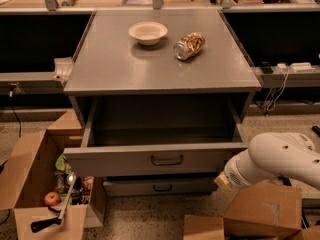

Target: Close top drawer

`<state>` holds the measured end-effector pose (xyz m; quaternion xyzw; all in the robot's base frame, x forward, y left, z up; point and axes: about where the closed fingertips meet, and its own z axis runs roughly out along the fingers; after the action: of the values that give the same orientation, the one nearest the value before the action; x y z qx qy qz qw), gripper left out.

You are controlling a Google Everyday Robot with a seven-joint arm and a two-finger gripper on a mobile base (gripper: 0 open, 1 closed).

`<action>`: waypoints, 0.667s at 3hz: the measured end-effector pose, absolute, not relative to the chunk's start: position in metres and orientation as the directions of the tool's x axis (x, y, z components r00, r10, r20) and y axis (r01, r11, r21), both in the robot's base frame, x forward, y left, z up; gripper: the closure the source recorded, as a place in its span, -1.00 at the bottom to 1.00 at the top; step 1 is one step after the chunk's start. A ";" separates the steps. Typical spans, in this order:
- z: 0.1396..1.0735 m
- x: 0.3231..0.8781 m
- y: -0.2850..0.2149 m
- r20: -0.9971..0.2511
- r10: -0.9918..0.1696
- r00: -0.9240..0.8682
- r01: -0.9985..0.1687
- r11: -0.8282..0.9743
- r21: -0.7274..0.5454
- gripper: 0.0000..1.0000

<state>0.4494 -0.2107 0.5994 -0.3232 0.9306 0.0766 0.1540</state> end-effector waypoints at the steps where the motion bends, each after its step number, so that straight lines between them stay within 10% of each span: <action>1: 0.624 0.474 -0.201 -0.448 -0.587 -0.674 -0.650 0.760 -0.018 1.00; 2: 0.638 0.493 -0.195 -0.516 -0.584 -0.627 -0.660 0.750 -0.047 1.00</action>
Offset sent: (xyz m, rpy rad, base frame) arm 0.0664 0.0215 0.0580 0.0953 -0.3063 0.0607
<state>0.4933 -0.1951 0.6384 -0.3457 0.8990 0.0734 0.2588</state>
